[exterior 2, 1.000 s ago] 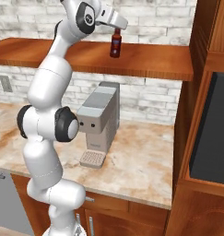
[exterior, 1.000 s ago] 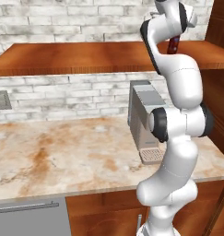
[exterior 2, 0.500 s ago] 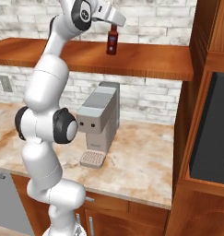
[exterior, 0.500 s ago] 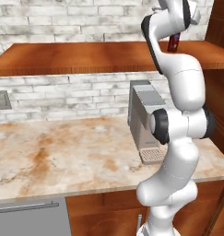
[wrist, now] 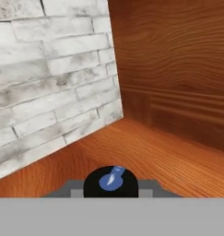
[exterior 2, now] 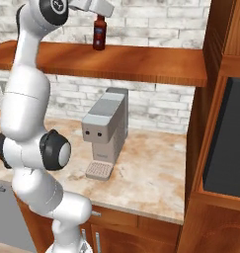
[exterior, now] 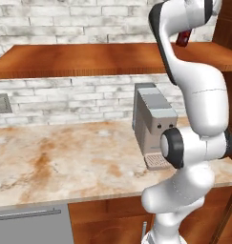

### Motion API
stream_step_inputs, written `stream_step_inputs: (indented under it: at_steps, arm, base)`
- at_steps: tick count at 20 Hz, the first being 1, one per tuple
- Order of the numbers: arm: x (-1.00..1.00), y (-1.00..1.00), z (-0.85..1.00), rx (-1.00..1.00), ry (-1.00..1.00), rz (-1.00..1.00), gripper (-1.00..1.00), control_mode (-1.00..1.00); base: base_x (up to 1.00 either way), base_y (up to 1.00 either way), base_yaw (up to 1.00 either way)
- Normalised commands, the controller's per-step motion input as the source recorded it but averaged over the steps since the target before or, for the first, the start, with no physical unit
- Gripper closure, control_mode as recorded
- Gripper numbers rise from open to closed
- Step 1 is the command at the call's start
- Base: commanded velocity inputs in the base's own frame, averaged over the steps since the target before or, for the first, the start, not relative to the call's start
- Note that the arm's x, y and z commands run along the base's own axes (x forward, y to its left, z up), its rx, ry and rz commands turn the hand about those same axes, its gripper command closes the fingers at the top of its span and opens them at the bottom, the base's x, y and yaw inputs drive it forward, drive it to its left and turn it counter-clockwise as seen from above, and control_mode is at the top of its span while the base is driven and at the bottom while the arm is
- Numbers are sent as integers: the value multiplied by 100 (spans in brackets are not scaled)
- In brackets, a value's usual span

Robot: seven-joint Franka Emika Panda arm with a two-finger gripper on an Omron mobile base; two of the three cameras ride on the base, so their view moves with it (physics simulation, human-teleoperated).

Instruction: Move the condiment bottle and condiment bottle from the cabinet to the dining counter.

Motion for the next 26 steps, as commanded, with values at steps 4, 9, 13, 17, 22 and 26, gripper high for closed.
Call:
stream_step_inputs:
  at_steps: [4,9,13,17,22,26]
  arm:
    - [-100,36,5,0,-7,7,100,-100]
    - [-100,36,-1,0,-4,10,100,-100]
    - [-100,33,-9,0,-1,13,100,-100]
    - [-100,23,-34,-2,0,13,100,-100]
    - [-96,2,-57,-5,0,12,100,-100]
    - [-73,8,-66,-7,0,11,100,-100]
  base:
    - [0,0,0]
    - [0,0,0]
    - [0,0,0]
    - [0,0,0]
    - [0,0,0]
    - [0,0,0]
